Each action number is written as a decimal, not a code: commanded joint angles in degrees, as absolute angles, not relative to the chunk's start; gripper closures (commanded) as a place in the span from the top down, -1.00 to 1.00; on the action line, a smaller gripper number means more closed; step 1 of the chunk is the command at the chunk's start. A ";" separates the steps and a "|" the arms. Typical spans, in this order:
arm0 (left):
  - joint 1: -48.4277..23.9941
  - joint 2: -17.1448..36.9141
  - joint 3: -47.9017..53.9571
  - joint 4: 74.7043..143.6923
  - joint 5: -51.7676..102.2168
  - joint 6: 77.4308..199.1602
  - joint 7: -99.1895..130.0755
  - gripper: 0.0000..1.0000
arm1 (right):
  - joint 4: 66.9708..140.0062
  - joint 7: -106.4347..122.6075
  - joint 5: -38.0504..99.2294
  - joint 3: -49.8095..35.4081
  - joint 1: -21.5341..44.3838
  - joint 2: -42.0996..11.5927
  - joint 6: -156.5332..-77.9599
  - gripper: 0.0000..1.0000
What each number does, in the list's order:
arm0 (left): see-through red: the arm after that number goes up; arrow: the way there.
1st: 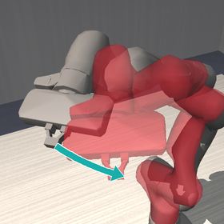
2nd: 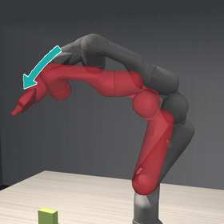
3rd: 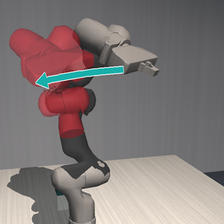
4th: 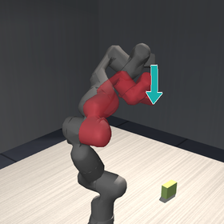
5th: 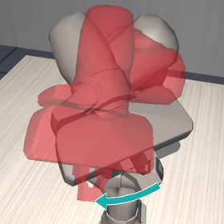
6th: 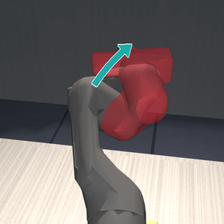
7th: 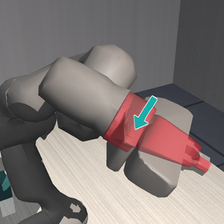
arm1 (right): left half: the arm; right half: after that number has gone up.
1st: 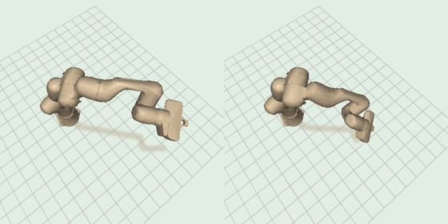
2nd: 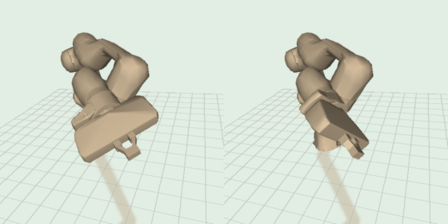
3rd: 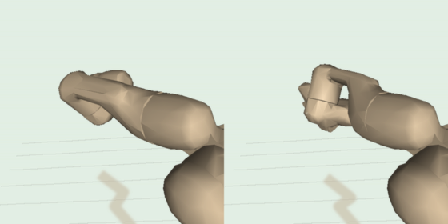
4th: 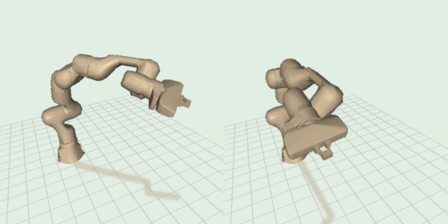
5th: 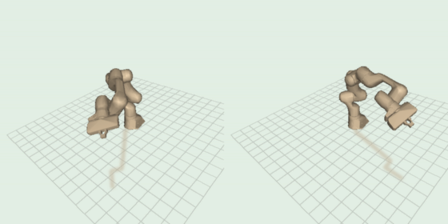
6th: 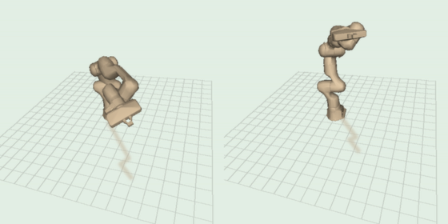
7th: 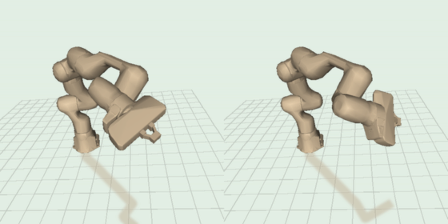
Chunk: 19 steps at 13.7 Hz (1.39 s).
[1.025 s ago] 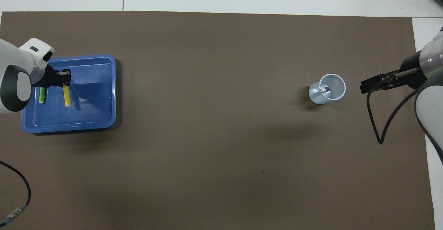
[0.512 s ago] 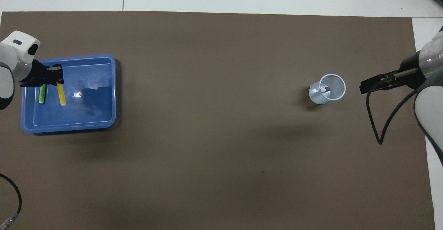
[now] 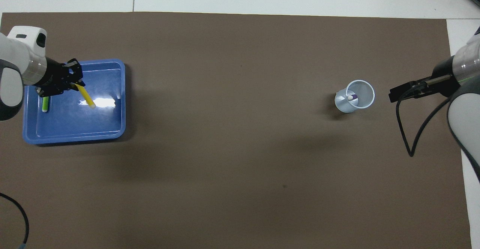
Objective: Transfer and insert pens with both arms
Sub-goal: 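Lift the yellow pen with the left gripper toward the right gripper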
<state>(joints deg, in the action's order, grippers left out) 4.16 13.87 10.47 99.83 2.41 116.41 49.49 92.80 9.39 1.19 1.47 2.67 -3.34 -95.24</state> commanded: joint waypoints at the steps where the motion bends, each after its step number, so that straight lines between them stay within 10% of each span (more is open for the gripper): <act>1: -0.95 11.69 9.67 100.20 5.09 115.14 61.48 -1.00 | 95.62 8.35 4.47 1.14 1.85 -1.23 -96.06 1.00; 19: -33.30 12.39 9.93 95.71 10.55 135.86 130.05 -1.00 | 105.02 -5.54 45.08 0.88 4.47 1.05 -111.34 1.00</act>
